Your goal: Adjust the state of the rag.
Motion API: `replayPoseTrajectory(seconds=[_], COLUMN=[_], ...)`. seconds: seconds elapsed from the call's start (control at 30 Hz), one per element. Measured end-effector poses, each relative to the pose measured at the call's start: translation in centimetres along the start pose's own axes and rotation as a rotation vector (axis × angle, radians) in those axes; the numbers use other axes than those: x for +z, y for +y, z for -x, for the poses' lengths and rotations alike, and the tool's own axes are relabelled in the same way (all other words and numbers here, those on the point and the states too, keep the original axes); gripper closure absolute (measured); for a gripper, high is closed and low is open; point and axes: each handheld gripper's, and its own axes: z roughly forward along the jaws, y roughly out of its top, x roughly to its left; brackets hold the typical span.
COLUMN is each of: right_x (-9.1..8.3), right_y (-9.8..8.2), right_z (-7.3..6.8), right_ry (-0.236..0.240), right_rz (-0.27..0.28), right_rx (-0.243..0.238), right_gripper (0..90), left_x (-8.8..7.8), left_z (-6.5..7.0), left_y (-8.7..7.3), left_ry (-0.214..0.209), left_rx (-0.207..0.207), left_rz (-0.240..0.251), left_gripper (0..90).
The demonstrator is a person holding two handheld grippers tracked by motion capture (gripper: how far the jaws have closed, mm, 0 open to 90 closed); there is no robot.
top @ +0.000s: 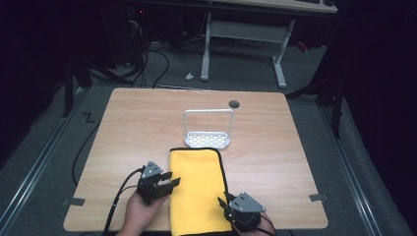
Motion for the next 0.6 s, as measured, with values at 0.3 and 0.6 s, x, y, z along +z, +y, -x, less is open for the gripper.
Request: replayPoseTrajectory(seconds=[0.3, 0.6], right_x=[2.3, 8.5], right_y=[2.0, 3.2], right_z=[2.3, 3.7], right_ry=[-0.024, -0.029], right_rz=[-0.017, -0.158], right_rx=[0.009, -0.002], right_gripper=[76.5, 79.5], left_x=[0.7, 0.8], left_z=[1.5, 1.0], left_y=[-0.6, -0.8], left_ry=[0.010, -0.009], left_rx=[0.095, 0.093], left_rz=[-0.052, -0.080], left_gripper=[70.1, 69.5])
